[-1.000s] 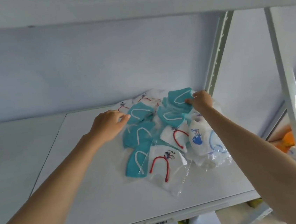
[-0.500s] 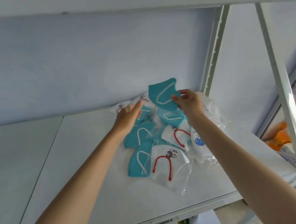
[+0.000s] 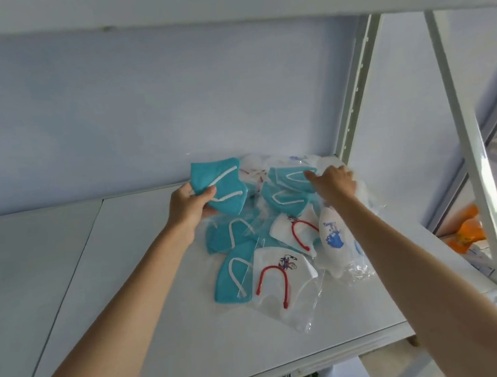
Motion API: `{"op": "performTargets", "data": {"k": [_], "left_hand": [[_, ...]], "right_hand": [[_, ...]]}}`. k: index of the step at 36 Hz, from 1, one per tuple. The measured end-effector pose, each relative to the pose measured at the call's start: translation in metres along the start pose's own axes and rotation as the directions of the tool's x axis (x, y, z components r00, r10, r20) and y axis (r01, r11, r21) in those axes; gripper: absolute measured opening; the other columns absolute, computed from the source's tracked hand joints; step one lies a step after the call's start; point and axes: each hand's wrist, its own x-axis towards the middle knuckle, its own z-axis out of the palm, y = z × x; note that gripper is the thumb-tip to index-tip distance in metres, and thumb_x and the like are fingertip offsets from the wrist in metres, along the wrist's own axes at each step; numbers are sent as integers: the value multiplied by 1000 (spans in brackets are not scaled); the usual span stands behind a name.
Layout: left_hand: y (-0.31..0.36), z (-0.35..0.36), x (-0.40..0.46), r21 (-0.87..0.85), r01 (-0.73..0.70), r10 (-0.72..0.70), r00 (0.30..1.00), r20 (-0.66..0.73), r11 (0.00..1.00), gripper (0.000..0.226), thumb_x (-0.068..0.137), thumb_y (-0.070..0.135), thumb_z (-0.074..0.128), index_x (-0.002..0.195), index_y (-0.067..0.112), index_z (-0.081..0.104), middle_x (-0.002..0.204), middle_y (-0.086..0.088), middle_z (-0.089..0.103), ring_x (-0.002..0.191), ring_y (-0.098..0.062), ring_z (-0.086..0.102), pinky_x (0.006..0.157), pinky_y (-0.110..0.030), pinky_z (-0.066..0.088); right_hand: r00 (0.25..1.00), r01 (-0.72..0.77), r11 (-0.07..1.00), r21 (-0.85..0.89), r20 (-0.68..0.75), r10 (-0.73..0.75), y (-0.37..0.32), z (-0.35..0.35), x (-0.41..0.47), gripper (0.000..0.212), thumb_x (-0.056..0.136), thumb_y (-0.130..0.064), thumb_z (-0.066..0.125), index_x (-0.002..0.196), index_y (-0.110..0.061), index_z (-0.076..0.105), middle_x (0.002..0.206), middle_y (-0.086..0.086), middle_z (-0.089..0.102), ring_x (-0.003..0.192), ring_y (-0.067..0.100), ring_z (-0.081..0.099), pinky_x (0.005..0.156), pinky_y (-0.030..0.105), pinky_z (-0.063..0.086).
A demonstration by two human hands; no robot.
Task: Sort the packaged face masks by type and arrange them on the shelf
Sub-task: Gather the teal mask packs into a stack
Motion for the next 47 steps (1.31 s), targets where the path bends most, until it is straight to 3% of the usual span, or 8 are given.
{"op": "performTargets", "data": {"k": [4,8,13,21,26,32,40,47], "left_hand": [[-1,-4,0,69,-24,24,1000,11,997,19,91,8,64,110,8,61,102,-6,67,86,-19,68,59,-23,59],[-3,-6,0,111,-32,29,999,27,993,16,93,10,62,108,10,60,102,-6,67,86,-18,67,60,-22,59],[-9,-9,2,145,10,-16,999,41,989,18,95,15,59,113,12,57,110,-8,66,90,-19,68,63,-24,60],[-9,12,2,41,90,-91,996,8,995,32,100,27,50,125,7,53,118,-15,63,79,-19,66,50,-23,57],[-6,27,-3,0,132,-131,986,103,991,57,95,60,40,126,15,56,114,-9,67,92,-25,70,61,-31,60],[-11,26,-3,-30,21,-20,999,31,999,28,93,16,63,120,10,57,115,-8,67,92,-21,70,60,-30,60],[-14,10,-2,-2,-36,36,998,-57,999,22,93,17,63,113,11,56,104,-2,64,88,-15,66,58,-25,59],[-19,3,5,54,-24,29,994,-107,998,17,93,23,63,106,14,57,108,-7,66,92,-23,68,61,-29,60]], "right_hand": [[971,-127,989,72,211,109,-2,-2,17,59,77,-67,60,83,-9,54,112,13,59,77,31,68,79,37,56],[955,-193,964,181,260,142,-5,-15,20,44,81,-46,71,92,-7,56,88,11,60,61,22,63,45,24,46],[996,-88,868,488,73,59,-2,-19,27,37,86,-20,70,116,-5,56,115,13,62,99,25,62,86,32,54],[986,13,394,919,55,-159,-44,-35,-36,33,93,-11,59,122,-3,47,111,10,58,98,23,62,76,27,56],[962,93,623,777,90,-256,-72,6,-67,30,89,-15,64,115,-9,51,99,6,55,85,19,57,62,20,49],[981,100,713,694,50,-185,-68,28,-52,42,90,-43,59,117,-11,58,106,1,60,97,19,58,84,31,46],[999,-45,999,12,-27,45,-17,26,9,75,89,-62,47,137,-5,42,143,16,38,131,37,34,109,46,30],[999,-31,984,177,20,28,-16,20,27,52,78,-51,71,109,-10,61,103,8,65,98,27,60,91,41,50]]}}
